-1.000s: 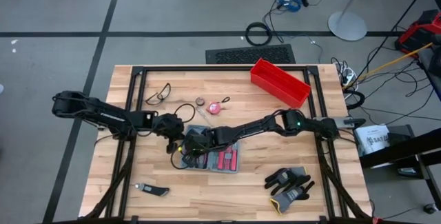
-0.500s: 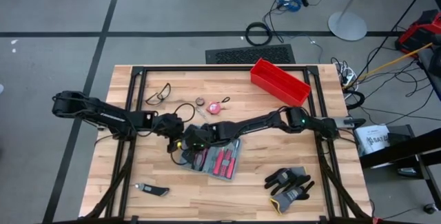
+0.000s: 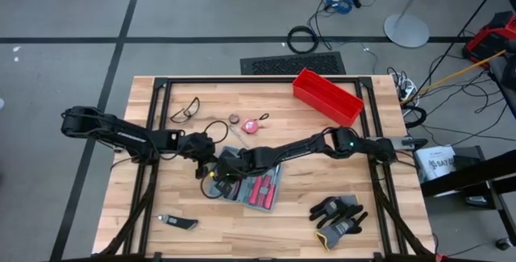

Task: Prefit tool cases
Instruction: Adjust the hex key on the toolbox

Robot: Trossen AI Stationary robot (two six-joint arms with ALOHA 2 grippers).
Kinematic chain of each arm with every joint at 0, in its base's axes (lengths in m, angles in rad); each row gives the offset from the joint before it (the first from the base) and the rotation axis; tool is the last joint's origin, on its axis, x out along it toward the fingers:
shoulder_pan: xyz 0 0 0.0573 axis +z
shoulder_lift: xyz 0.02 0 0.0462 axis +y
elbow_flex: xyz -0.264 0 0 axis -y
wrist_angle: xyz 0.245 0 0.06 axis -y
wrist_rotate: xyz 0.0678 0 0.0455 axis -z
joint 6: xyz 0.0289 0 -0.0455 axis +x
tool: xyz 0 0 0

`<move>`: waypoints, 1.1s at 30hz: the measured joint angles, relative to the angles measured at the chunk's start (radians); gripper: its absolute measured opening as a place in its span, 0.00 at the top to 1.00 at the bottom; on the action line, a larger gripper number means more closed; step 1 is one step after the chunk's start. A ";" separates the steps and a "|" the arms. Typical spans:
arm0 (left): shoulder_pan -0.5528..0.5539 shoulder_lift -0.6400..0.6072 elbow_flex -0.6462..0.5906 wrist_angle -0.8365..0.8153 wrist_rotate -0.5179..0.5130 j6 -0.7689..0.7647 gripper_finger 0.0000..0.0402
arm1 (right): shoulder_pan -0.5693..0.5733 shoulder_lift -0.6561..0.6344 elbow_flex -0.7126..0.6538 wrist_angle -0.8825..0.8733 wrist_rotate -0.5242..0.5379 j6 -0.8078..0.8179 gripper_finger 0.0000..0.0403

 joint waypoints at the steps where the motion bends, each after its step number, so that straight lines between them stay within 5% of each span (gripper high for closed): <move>1: 0.000 0.000 0.000 -0.002 0.000 0.000 1.00 | -0.001 0.002 0.000 -0.003 -0.001 -0.004 1.00; 21: 0.000 0.000 0.000 -0.002 -0.012 0.003 1.00 | -0.008 0.015 -0.001 0.031 0.045 -0.017 1.00; 33: 0.000 0.000 0.000 -0.005 -0.022 0.008 1.00 | -0.014 0.065 0.005 0.034 -0.055 0.045 1.00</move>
